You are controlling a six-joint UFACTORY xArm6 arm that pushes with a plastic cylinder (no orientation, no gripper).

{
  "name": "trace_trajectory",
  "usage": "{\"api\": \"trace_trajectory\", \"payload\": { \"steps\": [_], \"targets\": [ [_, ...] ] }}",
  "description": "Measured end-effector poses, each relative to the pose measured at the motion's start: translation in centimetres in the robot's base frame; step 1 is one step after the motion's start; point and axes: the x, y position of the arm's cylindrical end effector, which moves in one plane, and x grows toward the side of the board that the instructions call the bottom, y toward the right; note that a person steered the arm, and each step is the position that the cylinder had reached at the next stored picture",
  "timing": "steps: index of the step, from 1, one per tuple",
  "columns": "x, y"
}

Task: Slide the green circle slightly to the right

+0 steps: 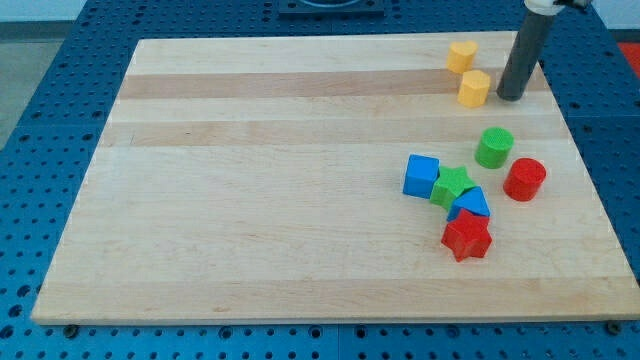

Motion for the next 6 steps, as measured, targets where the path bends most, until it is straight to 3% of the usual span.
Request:
{"api": "trace_trajectory", "payload": {
  "steps": [4, 6],
  "targets": [
    [11.2, 2.9],
    [12.1, -4.0]
  ]
}}
